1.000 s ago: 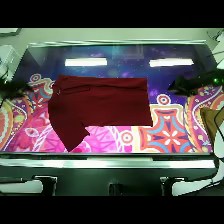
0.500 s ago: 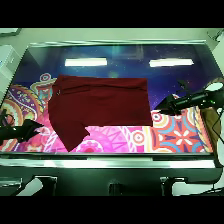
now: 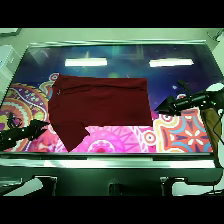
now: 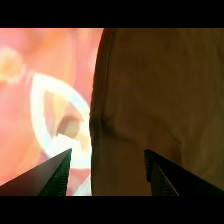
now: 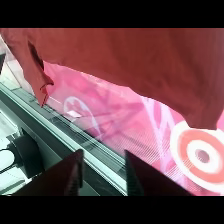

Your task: Fold the clothes and pants, and hang the long-sleeved shirts on hangers.

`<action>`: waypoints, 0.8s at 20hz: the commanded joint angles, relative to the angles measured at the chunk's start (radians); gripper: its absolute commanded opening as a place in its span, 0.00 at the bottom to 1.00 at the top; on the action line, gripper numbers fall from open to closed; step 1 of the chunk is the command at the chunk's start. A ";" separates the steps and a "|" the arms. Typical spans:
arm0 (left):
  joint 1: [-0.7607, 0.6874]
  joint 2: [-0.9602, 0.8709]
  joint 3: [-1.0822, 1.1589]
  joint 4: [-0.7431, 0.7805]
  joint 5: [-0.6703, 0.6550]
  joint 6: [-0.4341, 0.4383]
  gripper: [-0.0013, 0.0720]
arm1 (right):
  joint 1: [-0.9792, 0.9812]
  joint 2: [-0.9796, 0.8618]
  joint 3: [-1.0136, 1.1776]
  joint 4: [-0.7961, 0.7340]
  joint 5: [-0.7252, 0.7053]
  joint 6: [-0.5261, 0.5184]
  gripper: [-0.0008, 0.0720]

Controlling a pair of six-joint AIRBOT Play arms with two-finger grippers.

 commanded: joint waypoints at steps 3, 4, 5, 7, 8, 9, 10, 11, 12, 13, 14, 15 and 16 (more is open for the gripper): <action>-0.064 -0.045 0.016 -0.043 0.113 0.041 0.72 | 0.000 0.001 0.000 -0.001 -0.004 0.001 0.40; -0.085 -0.045 0.016 -0.043 0.135 0.041 0.72 | 0.000 0.001 0.000 0.000 -0.014 0.000 0.40; -0.105 -0.045 0.016 -0.043 0.154 0.040 0.72 | 0.000 0.001 0.000 0.001 -0.024 0.001 0.40; -0.141 -0.045 0.016 -0.043 0.190 0.037 0.72 | 0.000 0.001 0.000 0.001 -0.041 0.000 0.40; -0.152 -0.047 0.016 -0.043 0.203 0.030 0.72 | 0.000 0.001 0.000 0.001 -0.047 0.000 0.40; -0.159 -0.054 0.016 -0.043 0.212 0.018 0.72 | 0.000 0.001 0.000 0.001 -0.049 0.000 0.40; -0.161 -0.067 0.016 -0.049 0.212 0.018 0.72 | 0.000 0.001 0.000 0.002 -0.051 0.000 0.40; -0.161 -0.084 0.016 -0.050 0.212 0.018 0.72 | 0.000 0.001 0.000 0.001 -0.051 0.000 0.40; -0.163 -0.100 0.016 -0.051 0.212 0.010 0.72 | 0.000 0.001 0.000 0.002 -0.051 0.000 0.40; -0.163 -0.118 0.016 -0.058 0.209 0.010 0.72 | 0.000 0.001 0.000 0.001 -0.051 0.000 0.40; -0.163 -0.133 0.016 -0.068 0.207 0.002 0.72 | 0.000 0.001 0.000 0.001 -0.053 0.000 0.41; -0.163 -0.142 0.016 -0.081 0.202 0.003 0.66 | 0.000 0.001 0.000 0.001 -0.054 0.001 0.42; -0.163 -0.145 0.016 -0.085 0.196 0.003 0.38 | 0.000 0.001 0.000 0.001 -0.053 0.005 0.43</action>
